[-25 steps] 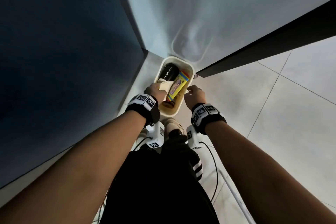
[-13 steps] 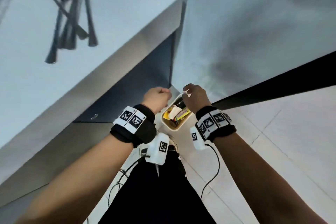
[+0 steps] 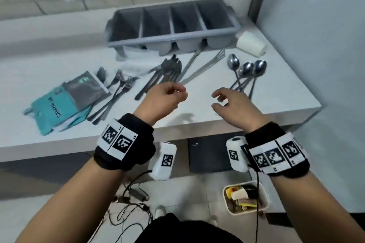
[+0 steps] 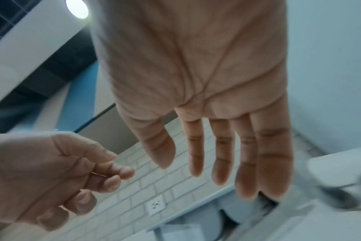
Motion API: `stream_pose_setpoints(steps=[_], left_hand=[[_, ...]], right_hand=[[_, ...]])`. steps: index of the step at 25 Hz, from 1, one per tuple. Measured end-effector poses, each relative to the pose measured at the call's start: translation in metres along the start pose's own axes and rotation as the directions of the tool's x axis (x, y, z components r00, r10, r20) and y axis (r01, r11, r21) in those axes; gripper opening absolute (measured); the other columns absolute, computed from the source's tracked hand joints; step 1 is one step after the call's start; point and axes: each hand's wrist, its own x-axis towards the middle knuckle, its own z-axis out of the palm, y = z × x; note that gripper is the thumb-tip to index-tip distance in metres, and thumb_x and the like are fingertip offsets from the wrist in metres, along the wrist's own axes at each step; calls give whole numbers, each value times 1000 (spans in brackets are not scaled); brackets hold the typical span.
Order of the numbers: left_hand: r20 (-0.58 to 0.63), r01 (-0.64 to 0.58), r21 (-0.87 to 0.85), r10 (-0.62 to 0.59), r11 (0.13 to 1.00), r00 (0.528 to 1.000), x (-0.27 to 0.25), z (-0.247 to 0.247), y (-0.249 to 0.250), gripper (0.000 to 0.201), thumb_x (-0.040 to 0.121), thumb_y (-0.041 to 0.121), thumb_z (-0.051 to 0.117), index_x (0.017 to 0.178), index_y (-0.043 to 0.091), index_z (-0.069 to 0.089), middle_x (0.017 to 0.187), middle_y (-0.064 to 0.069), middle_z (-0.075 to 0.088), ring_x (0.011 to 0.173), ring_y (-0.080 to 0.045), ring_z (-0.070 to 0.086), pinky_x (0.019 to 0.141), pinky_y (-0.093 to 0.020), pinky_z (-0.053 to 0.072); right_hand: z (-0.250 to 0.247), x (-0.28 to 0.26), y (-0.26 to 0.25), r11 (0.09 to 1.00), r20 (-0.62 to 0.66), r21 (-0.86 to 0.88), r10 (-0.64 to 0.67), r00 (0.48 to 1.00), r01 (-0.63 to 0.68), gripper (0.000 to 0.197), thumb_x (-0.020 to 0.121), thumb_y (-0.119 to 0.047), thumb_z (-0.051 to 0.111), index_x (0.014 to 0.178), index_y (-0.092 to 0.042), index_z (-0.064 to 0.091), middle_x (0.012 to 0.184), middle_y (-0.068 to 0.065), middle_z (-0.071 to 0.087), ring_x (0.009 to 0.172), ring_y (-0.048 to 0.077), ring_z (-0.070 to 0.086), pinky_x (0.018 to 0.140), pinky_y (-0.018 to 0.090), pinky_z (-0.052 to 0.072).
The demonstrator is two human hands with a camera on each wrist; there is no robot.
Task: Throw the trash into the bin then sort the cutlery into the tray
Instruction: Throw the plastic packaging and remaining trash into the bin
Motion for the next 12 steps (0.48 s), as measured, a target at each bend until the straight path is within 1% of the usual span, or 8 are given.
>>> stream_pose_setpoints(steps=[1, 2, 3, 4, 7, 8, 10, 12], left_hand=[[-69, 0, 0, 0, 1000, 998, -2, -29, -7, 12, 87, 15, 58, 98, 17, 63, 71, 3, 57, 58, -8, 50, 36, -3, 33], [-136, 10, 9, -9, 1000, 991, -4, -58, -17, 12, 87, 16, 59, 97, 18, 64, 75, 2, 59, 61, -10, 52, 40, -3, 36], [-194, 31, 36, -23, 999, 981, -6, -84, -29, 13, 87, 17, 60, 98, 18, 65, 81, 1, 62, 66, -13, 54, 49, -5, 40], [-237, 55, 84, -33, 995, 971, -7, -108, -42, 16, 86, 19, 60, 101, 17, 66, 88, 0, 64, 73, -15, 56, 57, -10, 42], [-307, 141, 290, -48, 946, 951, -5, -165, -80, 30, 85, 24, 61, 112, 13, 65, 107, -5, 67, 91, -15, 57, 72, -18, 42], [-314, 173, 366, -54, 914, 948, -3, -181, -94, 36, 84, 28, 61, 117, 12, 63, 116, -7, 65, 99, -17, 58, 81, -21, 43], [-311, 237, 497, -84, 835, 947, 8, -210, -119, 50, 83, 34, 61, 129, 14, 54, 134, -9, 55, 118, -23, 54, 100, -31, 41], [-285, 283, 612, -127, 738, 950, 25, -227, -141, 69, 80, 40, 63, 141, 18, 39, 148, -13, 38, 131, -31, 43, 108, -41, 37]], right_hand=[[10, 13, -24, 999, 9, -1, -55, 998, 55, 34, 88, -22, 54, 122, -18, 57, 117, 4, 58, 89, 15, 49, 81, 22, 35], [22, 26, -46, 995, 26, -6, -100, 995, 100, 34, 89, -22, 54, 122, -17, 57, 120, 5, 58, 89, 15, 49, 81, 22, 36], [35, 38, -68, 990, 46, -18, -137, 989, 138, 33, 89, -21, 54, 121, -16, 58, 122, 6, 59, 90, 16, 50, 81, 22, 36], [47, 49, -87, 985, 62, -35, -165, 984, 168, 32, 88, -20, 55, 120, -14, 59, 123, 8, 59, 92, 17, 52, 81, 23, 38], [79, 87, -134, 975, 110, -77, -199, 974, 208, 35, 87, -18, 55, 121, -12, 59, 128, 10, 56, 93, 17, 55, 80, 22, 40], [90, 102, -148, 973, 122, -100, -197, 973, 210, 36, 87, -18, 55, 122, -12, 58, 130, 10, 55, 96, 19, 57, 82, 22, 42], [109, 133, -169, 970, 127, -151, -171, 977, 189, 36, 86, -17, 54, 121, -12, 58, 131, 10, 54, 105, 22, 57, 87, 25, 41], [125, 162, -181, 970, 124, -200, -113, 986, 136, 34, 85, -14, 55, 119, -12, 59, 128, 10, 57, 108, 24, 56, 86, 24, 40]])
